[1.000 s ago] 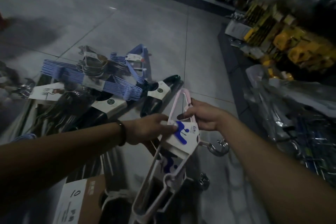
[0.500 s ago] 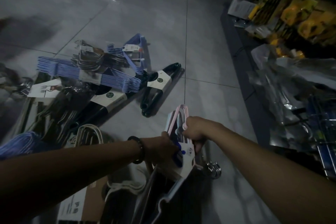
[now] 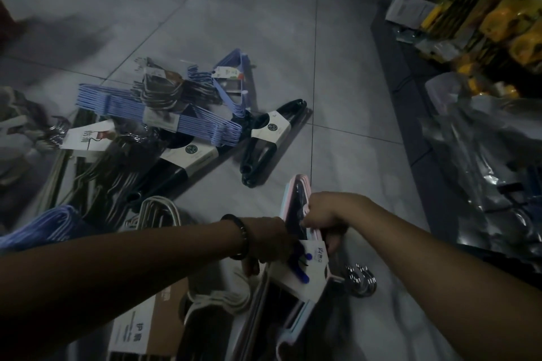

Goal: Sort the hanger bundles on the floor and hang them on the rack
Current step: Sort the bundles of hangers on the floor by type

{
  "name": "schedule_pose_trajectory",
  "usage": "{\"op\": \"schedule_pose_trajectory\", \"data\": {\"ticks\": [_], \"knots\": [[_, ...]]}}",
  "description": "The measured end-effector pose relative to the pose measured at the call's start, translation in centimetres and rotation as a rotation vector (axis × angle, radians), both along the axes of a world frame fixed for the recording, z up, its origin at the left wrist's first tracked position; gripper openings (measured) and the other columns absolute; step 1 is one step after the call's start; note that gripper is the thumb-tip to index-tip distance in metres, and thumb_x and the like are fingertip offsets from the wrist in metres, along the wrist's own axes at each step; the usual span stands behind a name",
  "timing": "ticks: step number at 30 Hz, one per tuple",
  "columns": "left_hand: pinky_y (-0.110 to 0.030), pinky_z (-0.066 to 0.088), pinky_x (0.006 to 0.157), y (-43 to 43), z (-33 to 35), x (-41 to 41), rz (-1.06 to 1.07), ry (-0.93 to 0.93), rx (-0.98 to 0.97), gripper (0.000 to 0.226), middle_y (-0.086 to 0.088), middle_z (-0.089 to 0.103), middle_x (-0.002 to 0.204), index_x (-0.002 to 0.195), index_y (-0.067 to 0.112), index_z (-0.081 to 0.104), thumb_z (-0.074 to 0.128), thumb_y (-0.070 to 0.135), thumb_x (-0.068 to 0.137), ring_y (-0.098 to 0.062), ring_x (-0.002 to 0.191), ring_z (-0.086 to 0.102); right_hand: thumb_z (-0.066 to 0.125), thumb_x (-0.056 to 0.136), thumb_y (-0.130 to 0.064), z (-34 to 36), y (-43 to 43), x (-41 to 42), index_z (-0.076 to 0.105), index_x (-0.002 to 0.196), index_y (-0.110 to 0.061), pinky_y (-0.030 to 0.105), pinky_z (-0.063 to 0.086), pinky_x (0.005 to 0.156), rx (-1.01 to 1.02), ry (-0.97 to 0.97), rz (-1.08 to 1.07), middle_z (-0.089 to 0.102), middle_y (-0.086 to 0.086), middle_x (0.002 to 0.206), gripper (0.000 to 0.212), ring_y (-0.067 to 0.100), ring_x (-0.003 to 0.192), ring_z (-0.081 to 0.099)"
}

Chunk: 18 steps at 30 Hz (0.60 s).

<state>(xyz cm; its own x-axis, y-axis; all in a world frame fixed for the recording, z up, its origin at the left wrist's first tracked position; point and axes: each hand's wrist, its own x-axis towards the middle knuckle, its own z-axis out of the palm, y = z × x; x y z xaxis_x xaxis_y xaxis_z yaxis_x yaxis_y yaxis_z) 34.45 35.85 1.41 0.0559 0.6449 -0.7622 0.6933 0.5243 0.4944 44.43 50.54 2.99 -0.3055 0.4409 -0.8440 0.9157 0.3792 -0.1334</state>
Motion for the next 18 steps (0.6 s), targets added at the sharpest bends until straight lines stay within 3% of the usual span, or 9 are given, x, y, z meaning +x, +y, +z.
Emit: {"op": "schedule_pose_trajectory", "data": {"ticks": [3,7,10,13,15,18], "knots": [[-0.039,0.065,0.074,0.2,0.4,-1.9,0.063,0.031,-0.073,0.04,-0.01,0.069,0.105,0.123,0.013,0.061,0.048,0.047,0.108,-0.026,0.079,0.075,0.057,0.106,-0.037,2.1,2.0,-0.3,0.054,0.133,0.003,0.041,0.065,0.066,-0.125,-0.052,-0.048,0.077,0.025,0.099,0.049,0.037,0.083,0.079],[-0.036,0.058,0.086,-0.1,3.3,-6.1,-0.064,0.23,0.026,0.052,-0.011,0.072,0.118,0.127,0.01,0.067,0.041,0.051,0.11,-0.025,0.099,0.072,0.059,0.104,-0.044,5.1,4.9,-2.7,0.06,0.132,-0.009,0.041,0.065,0.079,0.207,0.022,0.237,0.073,0.012,0.103,0.045,0.027,0.088,0.076],[-0.035,0.052,0.092,-1.3,7.3,-9.7,-0.082,0.292,0.18,0.044,-0.007,0.07,0.121,0.13,0.012,0.067,0.044,0.044,0.111,-0.025,0.106,0.067,0.06,0.104,-0.037,8.8,5.2,-6.6,0.067,0.13,-0.011,0.037,0.057,0.087,0.374,0.243,0.304,0.073,0.009,0.114,0.038,0.025,0.097,0.071],[-0.034,0.057,0.092,-4.4,13.6,-12.7,0.046,0.27,0.223,0.034,0.0,0.071,0.115,0.125,0.02,0.069,0.052,0.044,0.108,-0.019,0.097,0.067,0.063,0.101,-0.038,14.4,1.8,-9.5,0.066,0.131,-0.021,0.03,0.045,0.078,0.326,0.556,0.114,0.069,0.004,0.12,0.035,0.02,0.097,0.064],[-0.039,0.059,0.091,-7.1,18.8,-14.0,0.121,0.282,0.259,0.03,0.0,0.073,0.114,0.125,0.023,0.068,0.058,0.044,0.105,-0.017,0.098,0.069,0.069,0.096,-0.039,19.4,-1.6,-9.1,0.07,0.124,-0.028,0.027,0.046,0.076,0.183,0.682,-0.004,0.07,-0.007,0.112,0.03,0.011,0.097,0.065],[-0.038,0.061,0.085,-11.3,29.1,-13.1,0.31,0.195,0.333,0.026,0.005,0.075,0.109,0.123,0.027,0.069,0.063,0.042,0.103,-0.012,0.092,0.071,0.074,0.092,-0.037,29.3,-7.0,-5.6,0.072,0.117,-0.034,0.027,0.055,0.087,0.055,0.725,-0.147,0.073,-0.016,0.11,0.025,0.003,0.101,0.068]]}}
